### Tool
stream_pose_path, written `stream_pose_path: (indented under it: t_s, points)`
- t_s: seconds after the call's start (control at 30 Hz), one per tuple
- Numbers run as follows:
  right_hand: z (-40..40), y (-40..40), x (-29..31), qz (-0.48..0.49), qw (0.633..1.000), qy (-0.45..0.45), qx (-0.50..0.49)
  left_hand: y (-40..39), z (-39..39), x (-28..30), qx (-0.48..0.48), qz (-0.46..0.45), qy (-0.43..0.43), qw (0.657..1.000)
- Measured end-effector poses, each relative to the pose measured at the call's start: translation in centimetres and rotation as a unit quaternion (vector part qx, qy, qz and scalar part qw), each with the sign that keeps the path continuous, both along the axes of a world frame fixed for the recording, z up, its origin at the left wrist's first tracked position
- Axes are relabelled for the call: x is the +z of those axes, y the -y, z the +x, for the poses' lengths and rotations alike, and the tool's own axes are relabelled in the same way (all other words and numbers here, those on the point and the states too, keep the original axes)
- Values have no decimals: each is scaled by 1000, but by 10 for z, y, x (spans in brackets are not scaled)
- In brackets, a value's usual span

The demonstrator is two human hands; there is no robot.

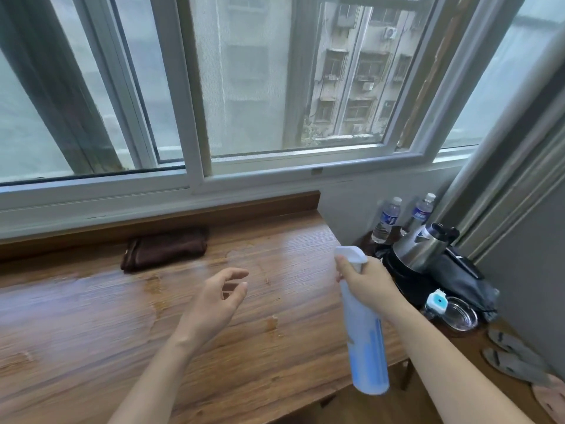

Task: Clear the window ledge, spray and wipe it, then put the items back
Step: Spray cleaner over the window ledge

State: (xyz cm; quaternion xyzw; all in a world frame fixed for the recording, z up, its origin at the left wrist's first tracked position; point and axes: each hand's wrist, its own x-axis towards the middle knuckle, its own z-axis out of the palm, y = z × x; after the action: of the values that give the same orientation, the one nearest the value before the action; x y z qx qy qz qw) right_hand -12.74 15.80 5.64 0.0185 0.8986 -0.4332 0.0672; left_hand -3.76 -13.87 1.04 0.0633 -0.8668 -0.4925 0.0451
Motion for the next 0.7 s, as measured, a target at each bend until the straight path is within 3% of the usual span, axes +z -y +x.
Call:
stream_pose_path:
  t_s: [0.27, 0.7]
  points:
    - [-58, -17, 7, 40, 998, 6, 37, -20, -18, -6, 37, 10, -5, 999]
    - [47, -89, -36, 61, 989, 88, 103, -77, -56, -2, -12, 5, 20, 1000]
